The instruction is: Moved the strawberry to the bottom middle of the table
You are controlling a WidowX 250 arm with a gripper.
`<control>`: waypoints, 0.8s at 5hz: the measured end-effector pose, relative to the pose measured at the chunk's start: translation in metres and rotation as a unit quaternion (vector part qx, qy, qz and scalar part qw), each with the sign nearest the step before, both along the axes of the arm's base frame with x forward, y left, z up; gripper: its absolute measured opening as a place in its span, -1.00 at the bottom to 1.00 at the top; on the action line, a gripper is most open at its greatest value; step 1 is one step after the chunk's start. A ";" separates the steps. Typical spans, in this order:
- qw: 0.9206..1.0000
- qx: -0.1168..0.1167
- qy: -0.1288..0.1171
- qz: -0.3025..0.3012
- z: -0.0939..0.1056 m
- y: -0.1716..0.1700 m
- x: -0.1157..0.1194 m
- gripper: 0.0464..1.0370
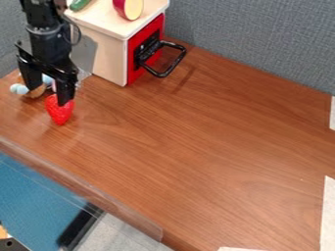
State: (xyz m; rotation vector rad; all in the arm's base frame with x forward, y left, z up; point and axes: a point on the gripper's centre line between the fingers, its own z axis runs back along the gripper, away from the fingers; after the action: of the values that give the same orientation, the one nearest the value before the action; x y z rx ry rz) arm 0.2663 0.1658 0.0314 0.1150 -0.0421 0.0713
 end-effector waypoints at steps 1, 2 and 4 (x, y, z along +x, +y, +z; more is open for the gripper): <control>1.000 -0.001 0.019 0.007 -0.018 -0.003 0.000 0.93; 0.999 -0.001 0.029 0.016 -0.028 -0.002 -0.002 0.93; 0.999 0.012 0.034 0.023 -0.034 -0.001 -0.001 0.46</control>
State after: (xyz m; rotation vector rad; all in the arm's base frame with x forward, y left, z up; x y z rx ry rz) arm 0.2653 0.1649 -0.0022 0.1422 0.0284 0.1120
